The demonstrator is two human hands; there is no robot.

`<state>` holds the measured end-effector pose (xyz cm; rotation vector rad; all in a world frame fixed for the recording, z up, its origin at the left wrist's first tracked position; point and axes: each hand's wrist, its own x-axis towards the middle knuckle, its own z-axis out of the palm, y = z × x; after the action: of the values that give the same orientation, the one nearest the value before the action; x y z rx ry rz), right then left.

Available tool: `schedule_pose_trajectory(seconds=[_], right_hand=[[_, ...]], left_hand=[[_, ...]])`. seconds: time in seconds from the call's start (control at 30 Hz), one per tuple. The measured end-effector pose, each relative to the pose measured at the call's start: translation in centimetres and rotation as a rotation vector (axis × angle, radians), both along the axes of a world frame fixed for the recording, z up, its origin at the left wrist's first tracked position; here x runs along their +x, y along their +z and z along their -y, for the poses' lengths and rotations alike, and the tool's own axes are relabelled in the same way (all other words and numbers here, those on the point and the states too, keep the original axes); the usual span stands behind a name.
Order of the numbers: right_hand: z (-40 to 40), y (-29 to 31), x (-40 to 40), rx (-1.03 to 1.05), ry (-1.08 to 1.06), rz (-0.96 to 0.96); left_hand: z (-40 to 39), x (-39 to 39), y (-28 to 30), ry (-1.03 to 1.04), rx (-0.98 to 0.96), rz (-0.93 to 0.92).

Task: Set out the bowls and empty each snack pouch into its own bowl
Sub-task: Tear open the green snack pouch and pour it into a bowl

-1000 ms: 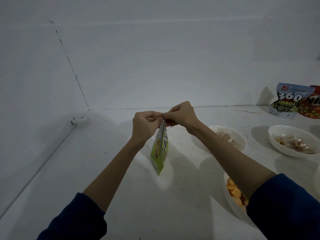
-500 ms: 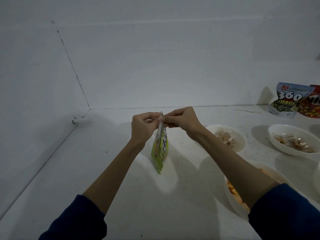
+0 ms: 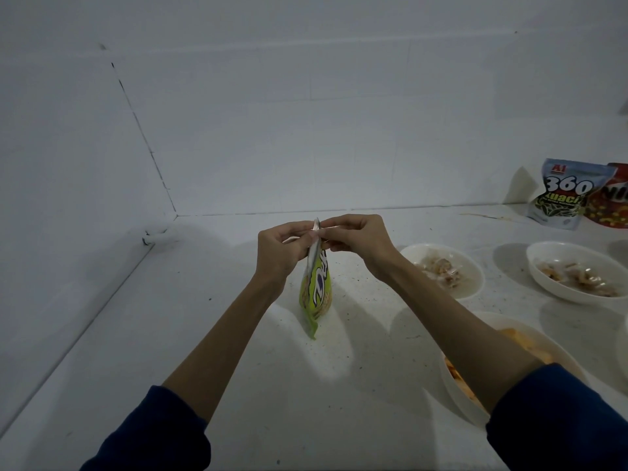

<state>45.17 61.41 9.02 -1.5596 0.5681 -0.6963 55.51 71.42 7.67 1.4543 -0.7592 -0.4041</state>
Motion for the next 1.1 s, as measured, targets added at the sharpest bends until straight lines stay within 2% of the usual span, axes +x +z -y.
schedule_pose_trajectory(seconds=[0.37,0.6,0.83,1.0,1.1], right_hand=[[0.7,0.4,-0.4,0.083,0.02,0.082],[0.8,0.1,-0.8,0.023,-0.02,0.019],[1.0,-0.5,-0.8,-0.014,-0.031,-0.017],[0.8,-1.0,-1.1,0.062,0.002,0.009],[0.8,-1.3,-1.0,0.079,0.01,0.034]], left_hand=[[0.5,-0.4,0.4,0.004,-0.013,0.013],[1.1,-1.1,-0.2,0.001,-0.014,-0.021],[0.6,-0.7,0.1,-0.133,0.048,-0.169],[-0.4,-0.1,0.9,-0.295,0.145,-0.111],[-0.8,0.1,0.9,-0.314,0.182,-0.066]])
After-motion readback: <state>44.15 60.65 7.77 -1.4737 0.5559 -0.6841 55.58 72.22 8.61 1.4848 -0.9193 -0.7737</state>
